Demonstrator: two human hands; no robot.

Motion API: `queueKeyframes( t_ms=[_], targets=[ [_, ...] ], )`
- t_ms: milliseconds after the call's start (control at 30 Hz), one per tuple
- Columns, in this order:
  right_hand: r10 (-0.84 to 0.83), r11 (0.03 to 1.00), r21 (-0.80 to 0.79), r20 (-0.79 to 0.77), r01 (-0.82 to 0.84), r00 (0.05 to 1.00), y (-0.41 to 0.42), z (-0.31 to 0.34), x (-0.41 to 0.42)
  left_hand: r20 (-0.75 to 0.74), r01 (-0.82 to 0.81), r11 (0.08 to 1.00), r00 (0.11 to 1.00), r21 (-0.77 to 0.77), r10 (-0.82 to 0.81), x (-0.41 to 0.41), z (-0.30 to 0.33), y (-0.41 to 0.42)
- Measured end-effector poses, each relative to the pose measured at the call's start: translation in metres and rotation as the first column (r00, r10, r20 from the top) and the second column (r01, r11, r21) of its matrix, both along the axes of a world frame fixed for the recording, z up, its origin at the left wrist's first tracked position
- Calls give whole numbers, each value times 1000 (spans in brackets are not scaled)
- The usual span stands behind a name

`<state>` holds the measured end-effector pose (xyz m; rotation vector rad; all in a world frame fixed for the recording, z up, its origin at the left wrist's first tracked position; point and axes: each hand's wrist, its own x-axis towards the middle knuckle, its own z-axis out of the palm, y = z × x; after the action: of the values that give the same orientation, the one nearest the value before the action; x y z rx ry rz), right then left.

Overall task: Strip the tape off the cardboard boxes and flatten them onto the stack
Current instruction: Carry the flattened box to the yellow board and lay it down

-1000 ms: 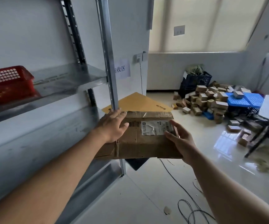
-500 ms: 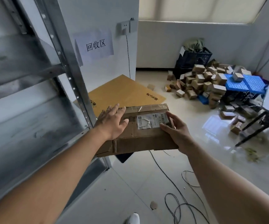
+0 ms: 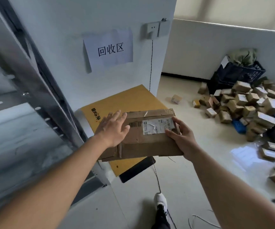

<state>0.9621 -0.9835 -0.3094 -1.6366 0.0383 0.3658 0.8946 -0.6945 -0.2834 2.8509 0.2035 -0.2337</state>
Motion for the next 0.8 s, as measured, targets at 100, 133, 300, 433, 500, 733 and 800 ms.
queueKeyframes(
  t_ms=[100, 133, 300, 433, 500, 733, 800],
  targets=[
    [107, 994, 16, -42, -106, 993, 15, -9, 72, -29, -121, 993, 992, -4, 121, 43, -16, 6],
    [133, 991, 23, -53, -132, 990, 21, -10, 94, -50, -153, 988, 987, -1, 152, 55, -21, 8],
    [256, 966, 52, -92, -252, 962, 63, -29, 185, -120, -317, 948, 941, 4, 315, 107, -41, 24],
    [350, 937, 32, -96, -348, 932, 104, -48, 236, -148, -405, 914, 903, 14, 403, 141, -58, 50],
    [372, 928, 13, -95, -372, 924, 126, -59, 259, -153, -431, 902, 890, 24, 429, 158, -70, 64],
    [401, 912, -56, -94, -407, 911, 203, -113, 324, -134, -480, 877, 868, 14, 477, 220, -154, 124],
    [396, 913, -57, -114, -404, 911, 220, -129, 339, -137, -482, 876, 867, 15, 479, 233, -177, 139]
  ],
)
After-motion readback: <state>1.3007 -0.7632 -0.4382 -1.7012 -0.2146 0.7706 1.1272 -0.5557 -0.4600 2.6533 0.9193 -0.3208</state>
